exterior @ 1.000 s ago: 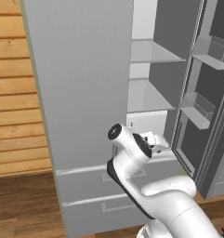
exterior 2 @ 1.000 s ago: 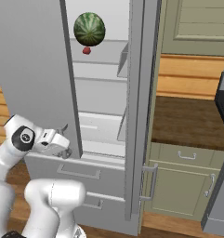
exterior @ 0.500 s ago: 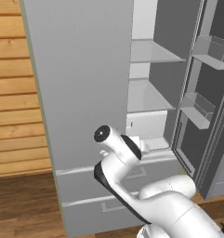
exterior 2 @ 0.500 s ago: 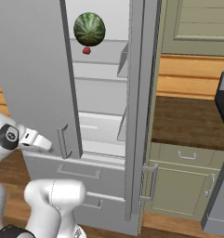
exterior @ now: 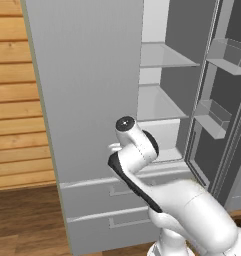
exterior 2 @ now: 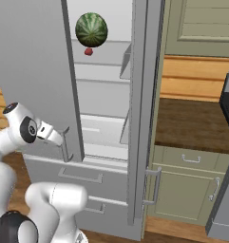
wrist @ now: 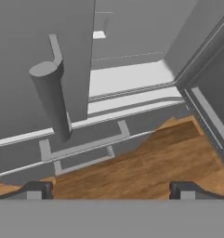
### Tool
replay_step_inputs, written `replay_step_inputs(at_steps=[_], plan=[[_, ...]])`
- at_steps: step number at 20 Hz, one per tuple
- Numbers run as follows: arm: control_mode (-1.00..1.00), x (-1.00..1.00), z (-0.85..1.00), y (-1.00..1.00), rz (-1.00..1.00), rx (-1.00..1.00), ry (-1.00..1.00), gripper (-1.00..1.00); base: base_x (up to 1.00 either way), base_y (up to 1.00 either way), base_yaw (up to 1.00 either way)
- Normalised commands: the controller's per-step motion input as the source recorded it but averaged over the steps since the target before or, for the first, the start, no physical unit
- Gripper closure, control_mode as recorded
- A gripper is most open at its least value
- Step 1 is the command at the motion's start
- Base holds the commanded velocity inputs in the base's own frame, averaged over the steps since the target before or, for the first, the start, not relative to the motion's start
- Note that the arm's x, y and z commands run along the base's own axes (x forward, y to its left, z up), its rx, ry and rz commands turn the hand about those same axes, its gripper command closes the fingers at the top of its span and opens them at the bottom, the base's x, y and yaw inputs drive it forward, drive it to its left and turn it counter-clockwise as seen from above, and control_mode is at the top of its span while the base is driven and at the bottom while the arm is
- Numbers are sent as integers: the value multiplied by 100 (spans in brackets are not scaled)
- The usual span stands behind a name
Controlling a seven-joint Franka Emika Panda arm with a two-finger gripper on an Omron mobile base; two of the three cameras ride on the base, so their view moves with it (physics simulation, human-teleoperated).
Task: Take the strawberry from the fridge and place it on top of the pancake, located on the dining counter.
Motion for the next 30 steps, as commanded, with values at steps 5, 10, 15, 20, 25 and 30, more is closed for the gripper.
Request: replay_step_inputs(at_steps=[5, 10, 15, 20, 25, 30], plan=[[-100, 62, 3, 1, 8, 15, -1, -100, 0, 0, 0], [-100, 45, 0, 13, 7, 6, 0, -100, 0, 0, 0], [-100, 47, 0, 22, 3, 2, 0, -100, 0, 0, 0], [-100, 44, 0, 2, 1, 2, 1, -100, 0, 0, 0], [-100, 41, -7, 1, 0, 0, 7, -100, 0, 0, 0], [-100, 13, -23, 0, 0, 0, 3, -100, 0, 0, 0]])
